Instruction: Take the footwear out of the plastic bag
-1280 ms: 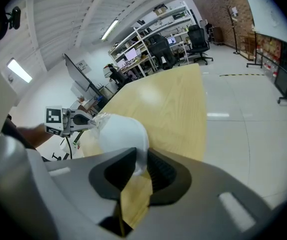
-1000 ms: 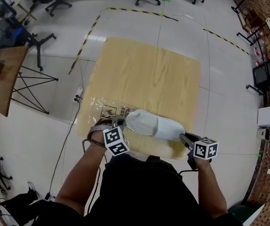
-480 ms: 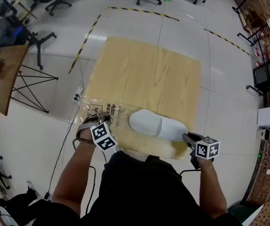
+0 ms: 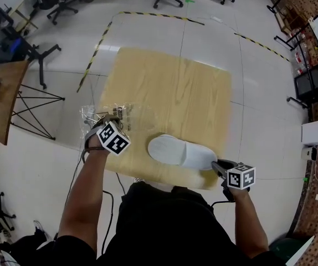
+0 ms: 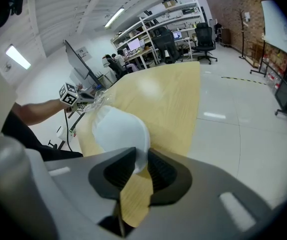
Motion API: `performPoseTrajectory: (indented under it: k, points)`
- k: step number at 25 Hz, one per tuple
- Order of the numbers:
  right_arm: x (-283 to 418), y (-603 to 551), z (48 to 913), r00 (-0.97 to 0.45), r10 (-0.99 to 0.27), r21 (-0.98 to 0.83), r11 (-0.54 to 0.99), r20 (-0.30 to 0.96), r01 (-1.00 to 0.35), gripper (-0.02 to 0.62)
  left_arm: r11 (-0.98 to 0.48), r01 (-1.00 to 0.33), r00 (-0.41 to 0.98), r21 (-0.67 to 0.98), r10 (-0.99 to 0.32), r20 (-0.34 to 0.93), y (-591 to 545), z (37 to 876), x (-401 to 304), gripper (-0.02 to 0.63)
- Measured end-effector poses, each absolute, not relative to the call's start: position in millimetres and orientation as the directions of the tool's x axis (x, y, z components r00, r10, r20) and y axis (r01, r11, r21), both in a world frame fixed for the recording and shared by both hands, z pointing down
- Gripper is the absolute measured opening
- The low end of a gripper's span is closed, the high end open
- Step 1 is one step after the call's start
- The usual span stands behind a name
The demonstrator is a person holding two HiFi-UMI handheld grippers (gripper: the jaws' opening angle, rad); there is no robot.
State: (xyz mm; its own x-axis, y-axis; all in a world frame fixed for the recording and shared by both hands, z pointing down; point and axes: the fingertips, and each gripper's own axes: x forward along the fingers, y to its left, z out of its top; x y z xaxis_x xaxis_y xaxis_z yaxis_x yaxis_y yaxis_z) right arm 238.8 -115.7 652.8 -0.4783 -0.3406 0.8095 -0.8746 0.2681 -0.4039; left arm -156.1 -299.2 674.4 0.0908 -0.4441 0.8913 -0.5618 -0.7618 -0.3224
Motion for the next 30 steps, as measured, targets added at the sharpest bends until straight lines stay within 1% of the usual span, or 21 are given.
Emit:
performPoseTrajectory:
  k: [6,11,16,18,21,23,25,28,30]
  points:
    - [217.6,-127.1,653.5,-0.499,-0.337,-0.416,0.292,0.798,-0.861,0.08,-0.808,-0.525,0.203,-0.268,-0.425,0.882,-324.7,668.8,-67.7,0.009]
    - [197.1,-141.8,658.1,-0.514,-0.325,-0.419,0.321,0.794,-0.849,0.08,-0.869,-0.429,0.287,-0.248,-0.391,0.875,-323.8,663.6,13.0,0.009]
    - [179.9,-150.1,663.1,-0.546,-0.314,-0.447,0.336,0.777,-0.829,0.084,-0.906,-0.337,0.329,-0.255,-0.367,0.87,-319.0,658.7,60.0,0.011]
    - [182.6,-147.5,665.2,-0.537,-0.315,-0.441,0.327,0.783,-0.836,0.091,-0.915,-0.314,0.346,-0.254,-0.359,0.867,-313.5,658.3,68.7,0.023]
    - [191.6,-140.4,663.3,-0.495,-0.319,-0.395,0.328,0.808,-0.858,0.127,-0.92,-0.297,0.372,-0.256,-0.358,0.856,-306.2,655.3,68.2,0.085]
    - [198.7,-133.8,656.2,-0.473,-0.33,-0.371,0.326,0.817,-0.869,0.154,-0.916,-0.313,0.404,-0.25,-0.366,0.838,-302.8,647.1,61.5,0.091]
    - [210.4,-127.0,643.2,-0.441,-0.379,-0.345,0.296,0.814,-0.891,0.156,-0.909,-0.344,0.449,-0.235,-0.379,0.809,-299.0,634.8,52.6,0.091]
    - [224.2,-114.3,616.9,-0.382,-0.49,-0.326,0.2,0.783,-0.924,0.155,-0.894,-0.397,0.512,-0.209,-0.405,0.757,-295.3,614.9,35.6,0.09]
    - [223.3,-101.5,601.0,-0.357,-0.556,-0.345,0.132,0.75,-0.929,0.139,-0.883,-0.44,0.555,-0.161,-0.409,0.725,-287.5,604.3,23.8,0.086]
